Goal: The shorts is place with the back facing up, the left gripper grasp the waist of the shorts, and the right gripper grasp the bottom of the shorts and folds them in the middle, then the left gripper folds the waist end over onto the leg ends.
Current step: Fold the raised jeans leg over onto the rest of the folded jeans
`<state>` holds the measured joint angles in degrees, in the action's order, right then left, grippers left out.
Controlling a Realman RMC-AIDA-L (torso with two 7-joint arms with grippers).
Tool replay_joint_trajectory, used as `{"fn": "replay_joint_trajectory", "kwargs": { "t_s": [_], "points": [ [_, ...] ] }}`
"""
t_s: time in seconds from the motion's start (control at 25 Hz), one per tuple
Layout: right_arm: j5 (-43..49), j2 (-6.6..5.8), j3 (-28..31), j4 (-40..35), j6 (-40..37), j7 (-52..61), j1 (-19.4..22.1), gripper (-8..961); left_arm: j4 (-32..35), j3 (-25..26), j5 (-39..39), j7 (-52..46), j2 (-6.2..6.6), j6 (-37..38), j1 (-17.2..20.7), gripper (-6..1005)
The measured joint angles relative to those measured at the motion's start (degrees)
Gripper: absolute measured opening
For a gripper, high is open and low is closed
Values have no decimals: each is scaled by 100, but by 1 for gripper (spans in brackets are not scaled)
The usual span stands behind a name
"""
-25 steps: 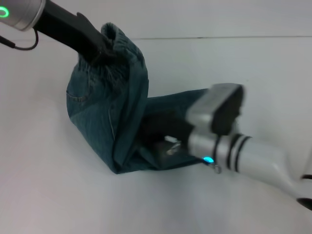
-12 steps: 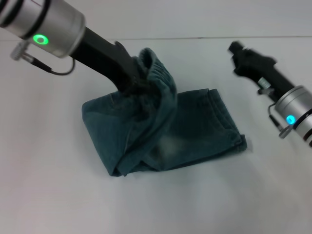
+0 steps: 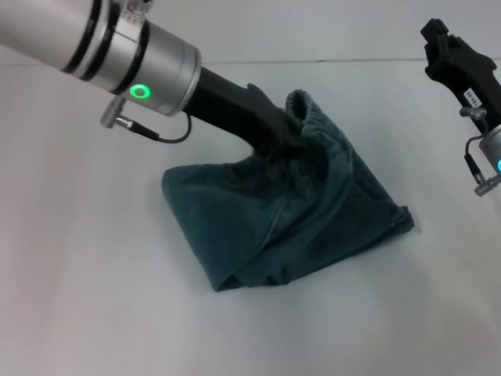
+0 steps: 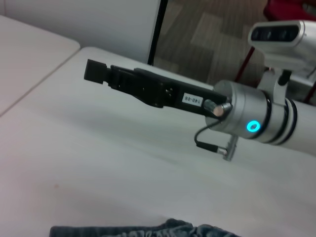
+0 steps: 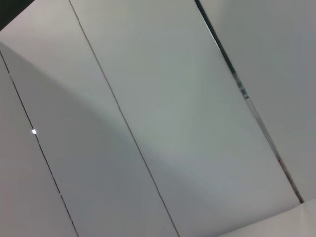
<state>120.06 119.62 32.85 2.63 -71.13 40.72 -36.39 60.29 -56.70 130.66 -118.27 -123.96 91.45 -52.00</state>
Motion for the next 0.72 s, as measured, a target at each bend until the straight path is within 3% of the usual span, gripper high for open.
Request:
{"fn": "replay_joint_trajectory", "kwargs": {
  "t_s": [0.32,0.52,0.72],
  "points": [
    [1,3,-9,-7,35,19,20,117,-867,-427,-539,-27,-28,-1089,-16,216],
    [31,7,-60,0,35,92,38,128,-1021,-526,-620,-25,-31,-1278,111,240],
    [40,-8,-444,-96,-31,373,9,139,-452,-491,-1460,104,-4,-1199,802,381]
  ]
}}
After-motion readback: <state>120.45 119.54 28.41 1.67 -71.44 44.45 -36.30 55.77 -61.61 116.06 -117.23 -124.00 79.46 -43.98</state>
